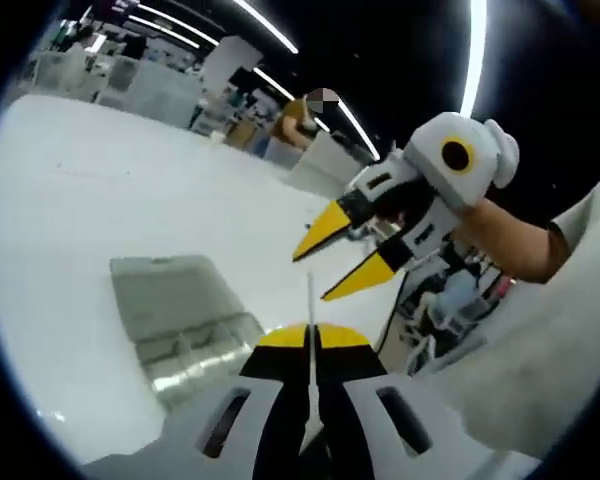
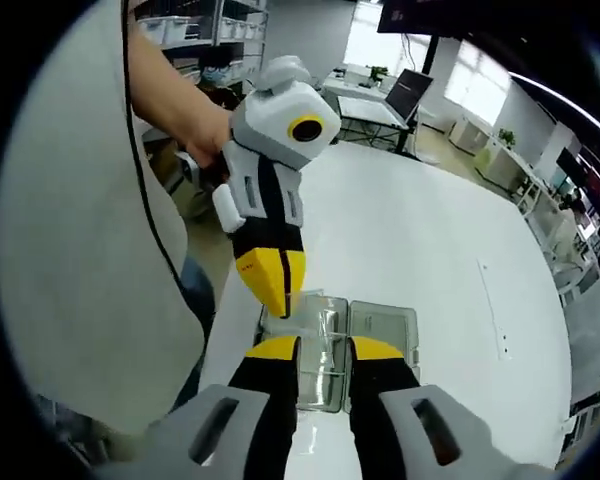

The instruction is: Insert the divider into the dual guide fixture by aligning both edges with the guide slots and pushing it downward to the bottom, including one-sided entry, uneven engagement, binding, and posture correction.

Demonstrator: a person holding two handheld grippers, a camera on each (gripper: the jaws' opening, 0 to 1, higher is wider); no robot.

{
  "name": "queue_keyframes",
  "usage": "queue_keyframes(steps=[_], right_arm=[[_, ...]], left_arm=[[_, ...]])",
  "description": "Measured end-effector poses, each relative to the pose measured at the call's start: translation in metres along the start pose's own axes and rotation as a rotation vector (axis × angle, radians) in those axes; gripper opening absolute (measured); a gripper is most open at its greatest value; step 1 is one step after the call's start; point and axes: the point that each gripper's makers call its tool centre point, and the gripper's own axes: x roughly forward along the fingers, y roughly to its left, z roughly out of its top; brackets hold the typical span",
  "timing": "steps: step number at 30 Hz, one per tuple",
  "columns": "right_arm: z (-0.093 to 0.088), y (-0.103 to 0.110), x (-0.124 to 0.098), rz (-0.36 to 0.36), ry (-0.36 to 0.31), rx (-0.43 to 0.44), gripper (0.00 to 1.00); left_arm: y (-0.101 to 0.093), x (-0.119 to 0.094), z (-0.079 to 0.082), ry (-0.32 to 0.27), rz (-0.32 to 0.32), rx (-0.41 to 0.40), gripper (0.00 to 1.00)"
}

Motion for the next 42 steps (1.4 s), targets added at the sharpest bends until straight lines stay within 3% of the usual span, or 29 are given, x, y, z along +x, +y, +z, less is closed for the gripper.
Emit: queue_keyframes(steps=[12,24,34,42], right_arm=[[0.005,0.014,0.002,0.139,-0.021,0.022,0.08],[0.000,0.023,0.002,0.213,-0.004,0.031,0.03],[0.000,0.033,0.001,0.268,-0.005,0.107,0.00],[0.002,0.037,0.001,0.255,0.027,0.139,0.00]], left_arm=[[-0.006,0.001,0.002,0.014,-0.019,0.166,0.00],[-0.008,0.004,-0.005,0.038,-0.028,0.281,0.00],[-0.008,0.003,-0.010,0.054,-0.033,0.303,0.00],[-0.005,0.003,-0.012,0.066,-0.023,0.302,0.00]])
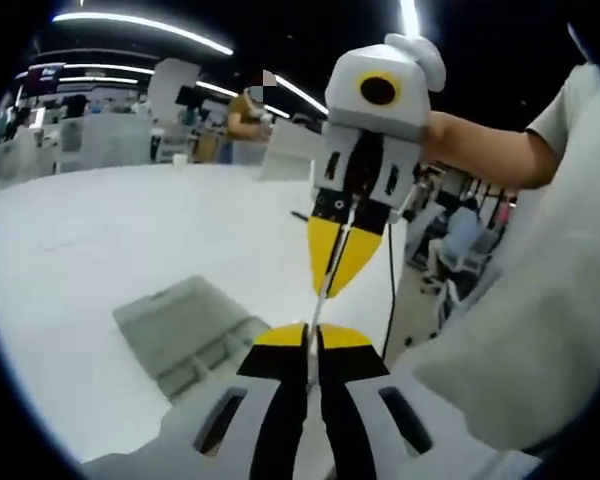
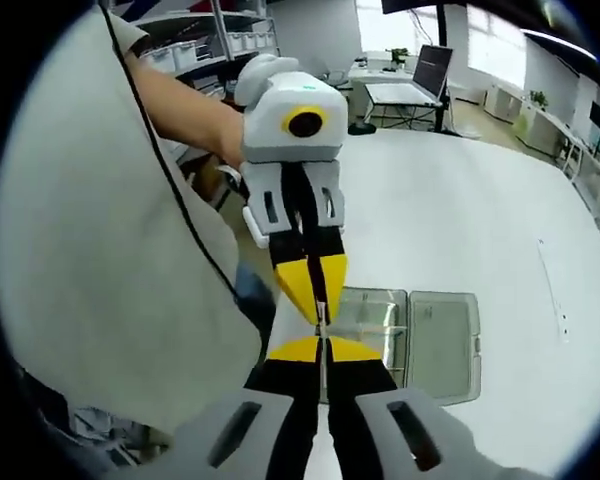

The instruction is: Insert the divider into the dual guide fixture by aligning both edges with the guide slots and pushing it downward to the bottom, including one-sided entry, uneven engagement, binding, and posture correction.

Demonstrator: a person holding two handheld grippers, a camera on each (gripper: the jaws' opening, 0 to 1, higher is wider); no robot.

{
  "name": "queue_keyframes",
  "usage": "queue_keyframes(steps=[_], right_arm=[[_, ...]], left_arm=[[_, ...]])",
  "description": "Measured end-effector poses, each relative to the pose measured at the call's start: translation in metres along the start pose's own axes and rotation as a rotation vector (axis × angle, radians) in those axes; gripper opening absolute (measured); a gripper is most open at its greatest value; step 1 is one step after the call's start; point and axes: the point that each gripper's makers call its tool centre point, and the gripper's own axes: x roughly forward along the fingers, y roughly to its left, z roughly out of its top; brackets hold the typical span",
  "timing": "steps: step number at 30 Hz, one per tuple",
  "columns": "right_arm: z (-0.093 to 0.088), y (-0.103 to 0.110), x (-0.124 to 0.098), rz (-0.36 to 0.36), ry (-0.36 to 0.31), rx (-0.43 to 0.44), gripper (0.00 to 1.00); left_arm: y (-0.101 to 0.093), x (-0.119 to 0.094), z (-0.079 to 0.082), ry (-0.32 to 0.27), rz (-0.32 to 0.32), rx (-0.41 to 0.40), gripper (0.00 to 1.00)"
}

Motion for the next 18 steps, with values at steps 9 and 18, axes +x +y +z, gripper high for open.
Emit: queue_keyframes(steps=[9,18], right_arm=[[-0.004,0.004,0.000,-0.018,0.055,0.074,0.00],[-0.001,0.002,0.002,-0.049,0.016,0.141,0.00]], left_arm=[[-0.002,0.007,-0.006,0.021,0.006,-0.006,0.01],[0.001,0.011,-0.011,0.038,0.013,-0.006,0.01]])
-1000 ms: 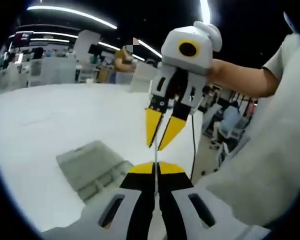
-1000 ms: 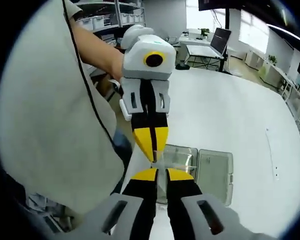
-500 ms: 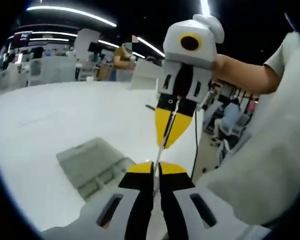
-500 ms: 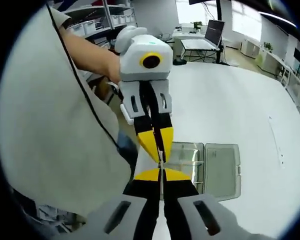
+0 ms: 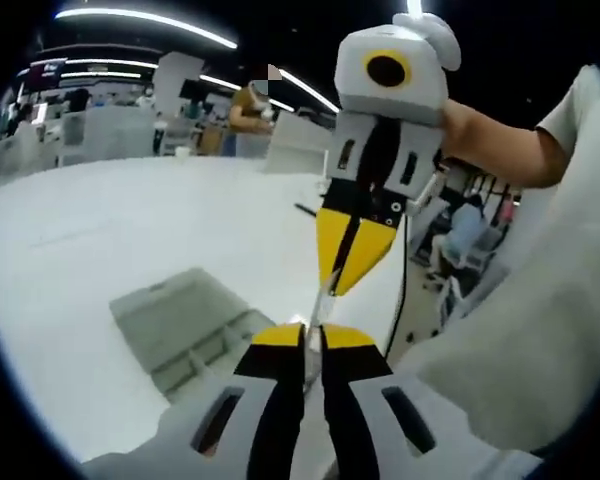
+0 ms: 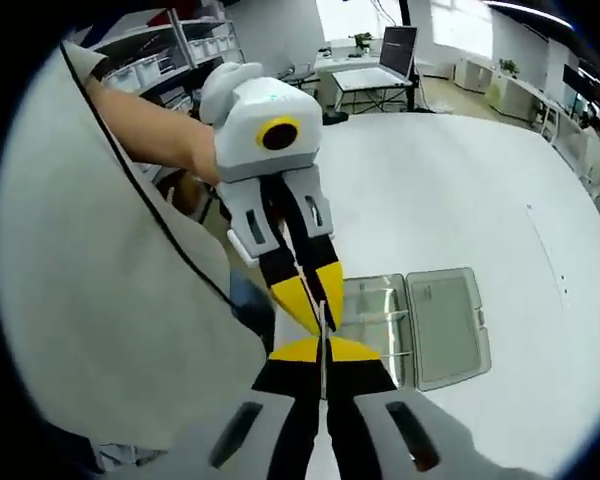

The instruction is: Insert the divider into the dual guide fixture by aligning both edges with the guide slots and pushing it downward to the bottom, including one-sided entry, uneven engagement, binding, and posture correction.

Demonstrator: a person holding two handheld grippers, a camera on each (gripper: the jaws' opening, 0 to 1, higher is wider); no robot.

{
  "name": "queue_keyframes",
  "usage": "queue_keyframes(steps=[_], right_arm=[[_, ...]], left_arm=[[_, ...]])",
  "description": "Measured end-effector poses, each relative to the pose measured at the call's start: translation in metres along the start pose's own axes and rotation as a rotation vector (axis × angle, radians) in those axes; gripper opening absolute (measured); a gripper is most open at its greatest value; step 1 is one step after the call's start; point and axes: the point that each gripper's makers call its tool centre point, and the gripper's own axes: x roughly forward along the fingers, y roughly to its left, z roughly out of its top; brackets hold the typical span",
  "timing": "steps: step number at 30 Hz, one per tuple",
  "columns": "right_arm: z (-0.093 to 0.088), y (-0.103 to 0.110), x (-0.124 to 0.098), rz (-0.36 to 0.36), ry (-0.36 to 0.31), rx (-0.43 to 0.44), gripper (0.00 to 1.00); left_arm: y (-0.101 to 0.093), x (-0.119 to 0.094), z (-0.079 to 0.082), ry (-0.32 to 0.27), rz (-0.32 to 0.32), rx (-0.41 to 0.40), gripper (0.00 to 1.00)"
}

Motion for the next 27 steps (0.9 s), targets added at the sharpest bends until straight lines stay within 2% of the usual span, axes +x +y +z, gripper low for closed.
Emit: queue_keyframes(steps=[5,10,14,20,27], right_arm=[[-0.001,-0.001,0.001,-0.011,-0.004,0.025,0.00],[-0.004,-0.001,0.003,-0.015,0.022,-0.004,0.00],[-0.009,-0.004,0.005,-0.026,0.050,0.005,0.00],[-0.016,-0.011,0.004,-0.038,0.067,0.005,0.00],[-0.026,-0.019,0.004,-0.051,0.087,0.006,0.00]], left_arm=[[0.001,0.001,-0.001,0.005,0.007,-0.001,0.02],[0.001,0.005,-0.003,0.008,0.010,-0.015,0.03],[0.009,0.005,-0.005,0.009,0.047,-0.077,0.06],[0.019,-0.003,-0.001,-0.021,0.085,-0.083,0.15],[0.024,-0.006,-0.002,-0.021,0.106,-0.079,0.25]])
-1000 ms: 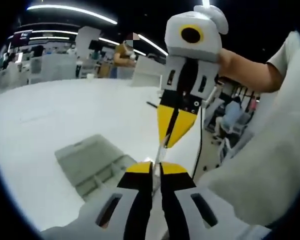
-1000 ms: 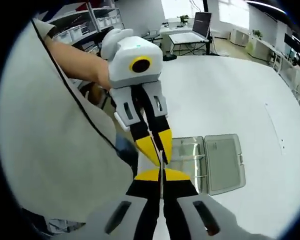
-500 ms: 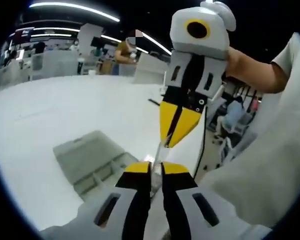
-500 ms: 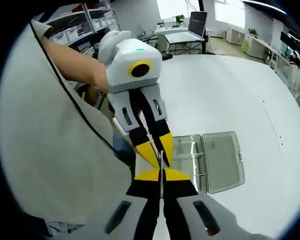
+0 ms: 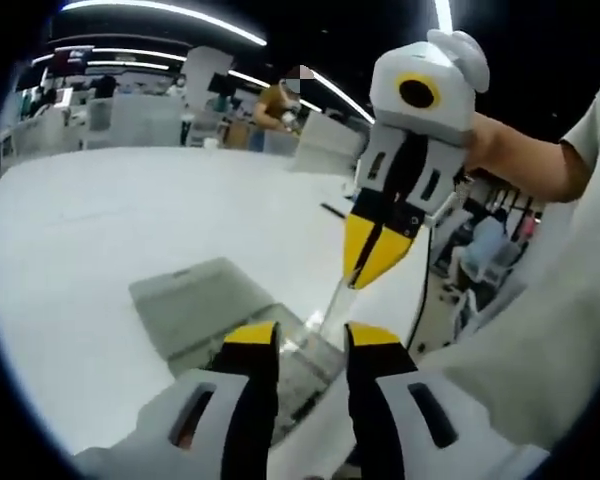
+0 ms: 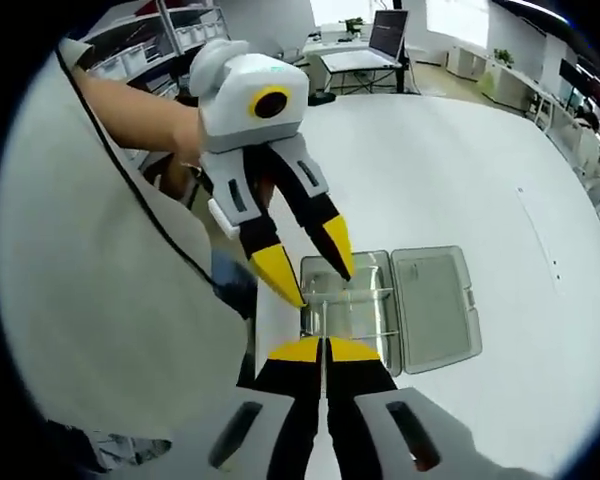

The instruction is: Insert the divider into the dual guide fixture by aligning both edges with the guide slots and pushing it downward to the bottom, including one-sided entry, uneven engagement, binding, and posture correction.

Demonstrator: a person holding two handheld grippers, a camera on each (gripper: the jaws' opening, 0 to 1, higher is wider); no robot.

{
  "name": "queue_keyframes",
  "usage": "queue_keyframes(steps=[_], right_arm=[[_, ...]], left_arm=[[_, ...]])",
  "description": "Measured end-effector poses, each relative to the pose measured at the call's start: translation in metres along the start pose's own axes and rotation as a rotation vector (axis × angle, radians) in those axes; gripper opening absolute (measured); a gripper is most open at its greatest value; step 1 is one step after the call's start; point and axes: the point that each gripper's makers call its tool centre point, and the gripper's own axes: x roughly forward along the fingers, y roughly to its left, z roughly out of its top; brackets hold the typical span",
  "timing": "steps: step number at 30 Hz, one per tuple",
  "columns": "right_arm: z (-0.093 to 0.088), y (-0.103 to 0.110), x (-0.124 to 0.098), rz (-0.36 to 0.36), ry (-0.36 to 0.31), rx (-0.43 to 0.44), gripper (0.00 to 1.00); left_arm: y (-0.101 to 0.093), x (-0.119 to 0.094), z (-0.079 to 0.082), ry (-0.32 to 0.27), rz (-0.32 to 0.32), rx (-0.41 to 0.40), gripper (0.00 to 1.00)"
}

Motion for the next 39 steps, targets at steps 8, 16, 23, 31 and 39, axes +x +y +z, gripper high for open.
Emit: queue_keyframes(steps=[8,16,23,31,39], right_arm=[[-0.011,-0.006,0.002,-0.027,0.031,-0.016,0.00],[-0.022,-0.009,0.011,-0.042,0.068,-0.027,0.00],[-0.029,-0.011,0.020,-0.044,0.086,-0.033,0.00],[-0.035,-0.016,0.027,-0.057,0.105,-0.044,0.00],[-0.036,-0.018,0.032,-0.056,0.107,-0.039,0.00]], left_arm=[[0.000,-0.003,-0.004,0.006,0.014,0.031,0.34],[-0.002,-0.003,-0.009,0.024,0.026,0.051,0.43],[-0.003,-0.004,-0.011,0.019,0.037,0.061,0.47],[0.002,-0.005,-0.017,0.033,0.077,0.066,0.61],[0.003,-0.006,-0.017,0.035,0.093,0.064,0.68]])
